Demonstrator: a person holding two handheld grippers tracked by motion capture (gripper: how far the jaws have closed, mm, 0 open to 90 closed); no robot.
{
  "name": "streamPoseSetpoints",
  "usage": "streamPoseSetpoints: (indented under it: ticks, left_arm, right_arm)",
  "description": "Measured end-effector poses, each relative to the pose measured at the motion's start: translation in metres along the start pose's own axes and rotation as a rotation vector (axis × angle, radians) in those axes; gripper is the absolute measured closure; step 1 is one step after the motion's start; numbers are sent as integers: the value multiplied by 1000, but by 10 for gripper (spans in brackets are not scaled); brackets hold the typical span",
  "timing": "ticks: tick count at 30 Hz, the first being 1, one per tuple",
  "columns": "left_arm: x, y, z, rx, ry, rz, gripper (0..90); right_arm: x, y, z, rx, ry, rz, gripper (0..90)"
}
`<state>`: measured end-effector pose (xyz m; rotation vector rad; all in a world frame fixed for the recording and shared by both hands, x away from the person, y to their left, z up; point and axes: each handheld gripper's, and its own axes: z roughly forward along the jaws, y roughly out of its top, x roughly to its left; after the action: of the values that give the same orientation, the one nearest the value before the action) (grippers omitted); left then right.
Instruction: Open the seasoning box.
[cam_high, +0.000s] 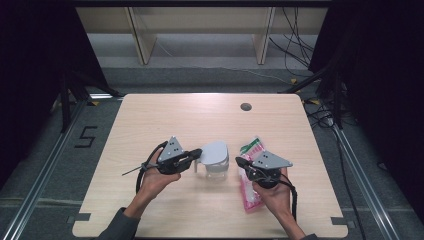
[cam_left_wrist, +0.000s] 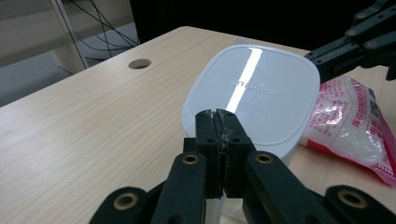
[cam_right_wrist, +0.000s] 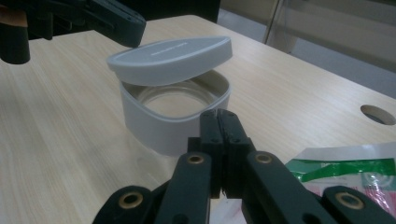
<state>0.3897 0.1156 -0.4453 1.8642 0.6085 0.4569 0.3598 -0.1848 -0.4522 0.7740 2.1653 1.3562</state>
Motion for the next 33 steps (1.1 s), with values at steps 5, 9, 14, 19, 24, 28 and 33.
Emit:
streamPoseSetpoints:
  ticks: [5, 9, 14, 19, 24, 28, 33]
  left_arm:
    - [1, 0, 0, 2, -2, 19, 877]
    - [0, 0, 0, 1, 1, 6, 877]
    - [1, 0, -1, 1, -2, 19, 875]
    - [2, -1, -2, -3, 1, -14, 786]
    - [3, 0, -9, 22, 3, -19, 509]
    - [0, -6, -17, 46, 3, -43, 388]
    - [-3, -16, -26, 64, 24, -42, 283]
  right_arm:
    - [2, 4, 8, 0, 18, 2, 900]
    - [8, 11, 14, 7, 34, -21, 900]
    - [7, 13, 16, -5, 34, -39, 900]
    - [10, 15, 20, -9, 37, -38, 900]
    - [13, 21, 20, -13, 43, -44, 900]
    - [17, 25, 22, -24, 42, -54, 900]
    - [21, 30, 27, -33, 46, -79, 900]
